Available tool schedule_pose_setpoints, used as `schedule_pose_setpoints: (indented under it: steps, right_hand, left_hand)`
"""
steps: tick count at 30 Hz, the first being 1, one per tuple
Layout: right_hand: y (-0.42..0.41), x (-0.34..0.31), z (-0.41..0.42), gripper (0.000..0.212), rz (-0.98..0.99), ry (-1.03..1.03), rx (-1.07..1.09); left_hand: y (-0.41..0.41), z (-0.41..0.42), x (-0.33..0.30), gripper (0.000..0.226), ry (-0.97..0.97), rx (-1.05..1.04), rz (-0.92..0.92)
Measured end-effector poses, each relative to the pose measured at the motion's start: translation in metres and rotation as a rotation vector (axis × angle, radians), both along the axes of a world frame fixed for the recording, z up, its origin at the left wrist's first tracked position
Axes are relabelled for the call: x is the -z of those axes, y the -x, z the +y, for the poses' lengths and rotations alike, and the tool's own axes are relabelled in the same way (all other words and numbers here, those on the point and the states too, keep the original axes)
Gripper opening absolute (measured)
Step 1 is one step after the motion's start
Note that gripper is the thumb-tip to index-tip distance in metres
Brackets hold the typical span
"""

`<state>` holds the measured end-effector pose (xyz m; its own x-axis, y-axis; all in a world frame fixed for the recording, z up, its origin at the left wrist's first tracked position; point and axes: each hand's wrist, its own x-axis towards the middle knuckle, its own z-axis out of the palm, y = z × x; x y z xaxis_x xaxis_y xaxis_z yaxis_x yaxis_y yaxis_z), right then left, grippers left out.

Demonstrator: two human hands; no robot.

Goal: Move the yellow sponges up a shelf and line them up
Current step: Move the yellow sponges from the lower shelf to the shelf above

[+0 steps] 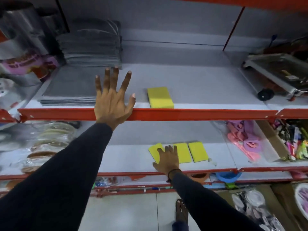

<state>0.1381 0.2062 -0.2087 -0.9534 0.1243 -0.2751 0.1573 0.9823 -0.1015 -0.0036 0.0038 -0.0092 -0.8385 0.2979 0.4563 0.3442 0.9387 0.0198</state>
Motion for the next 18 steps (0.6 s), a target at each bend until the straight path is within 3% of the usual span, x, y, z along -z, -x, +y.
schedule_pose_setpoints:
  steps: [3, 10, 14, 16, 18]
  right_hand:
    - [0.004, 0.014, -0.011, 0.068, 0.002, 0.005, -0.098]
    - [-0.013, -0.052, -0.021, 0.056, 0.273, 0.407, -0.418]
    - [-0.040, -0.140, 0.001, 0.050, 0.733, 0.546, -0.473]
    - [-0.043, -0.180, 0.019, 0.050, 0.993, 0.555, -0.413]
    - [-0.028, -0.214, 0.043, 0.050, 1.131, 0.517, -0.259]
  left_hand:
    - [0.002, 0.000, 0.001, 0.079, 0.014, -0.003, 0.011]
    - [-0.004, 0.001, -0.006, 0.078, 0.015, -0.004, -0.002]
    - [-0.008, 0.001, -0.008, 0.077, -0.007, 0.004, -0.009]
    - [-0.009, 0.001, -0.007, 0.077, -0.008, 0.011, -0.012]
    - [-0.009, 0.001, -0.007, 0.077, -0.003, 0.011, -0.015]
